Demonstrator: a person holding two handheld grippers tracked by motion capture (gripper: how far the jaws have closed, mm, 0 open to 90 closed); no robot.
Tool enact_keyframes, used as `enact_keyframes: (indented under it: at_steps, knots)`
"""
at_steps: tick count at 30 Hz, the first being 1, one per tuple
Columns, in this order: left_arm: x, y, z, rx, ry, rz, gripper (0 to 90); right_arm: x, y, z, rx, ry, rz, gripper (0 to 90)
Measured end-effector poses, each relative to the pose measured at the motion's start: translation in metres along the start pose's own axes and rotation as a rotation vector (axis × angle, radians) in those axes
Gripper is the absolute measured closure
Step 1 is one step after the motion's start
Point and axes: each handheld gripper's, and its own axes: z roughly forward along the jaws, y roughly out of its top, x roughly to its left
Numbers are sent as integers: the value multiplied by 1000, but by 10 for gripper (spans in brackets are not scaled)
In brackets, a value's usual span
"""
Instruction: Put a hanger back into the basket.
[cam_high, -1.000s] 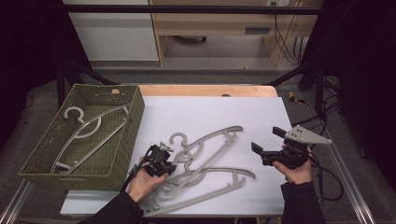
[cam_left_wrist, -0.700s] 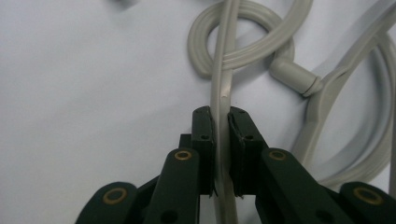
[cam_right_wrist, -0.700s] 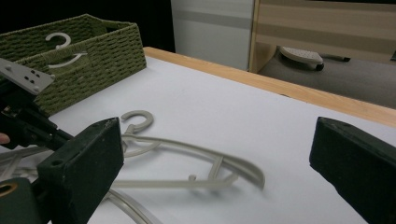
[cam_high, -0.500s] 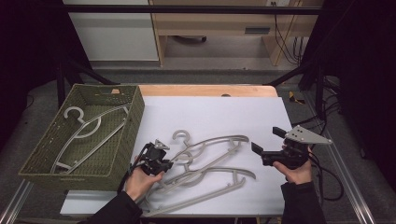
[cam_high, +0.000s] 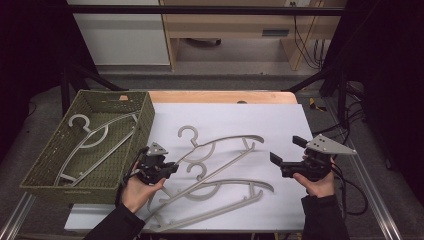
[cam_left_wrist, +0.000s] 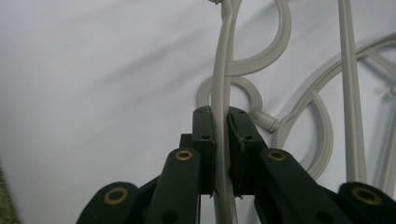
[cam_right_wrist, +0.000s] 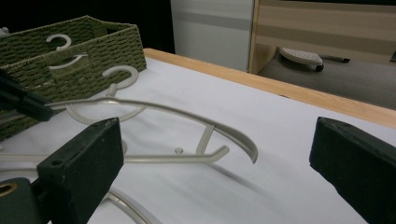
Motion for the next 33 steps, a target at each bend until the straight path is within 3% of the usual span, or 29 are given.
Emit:
enact_keyframes:
  at_steps: [18, 23, 33]
  knots:
    - [17, 11, -56, -116, 36, 2, 824, 0, -1, 1, 5, 4, 4, 25]
    - [29, 13, -84, -175, 63, -2, 824, 0, 0, 1, -4, 1, 22, 25]
    - [53, 18, -117, -212, 103, 19, 824, 0, 1, -1, -14, 6, 28, 21]
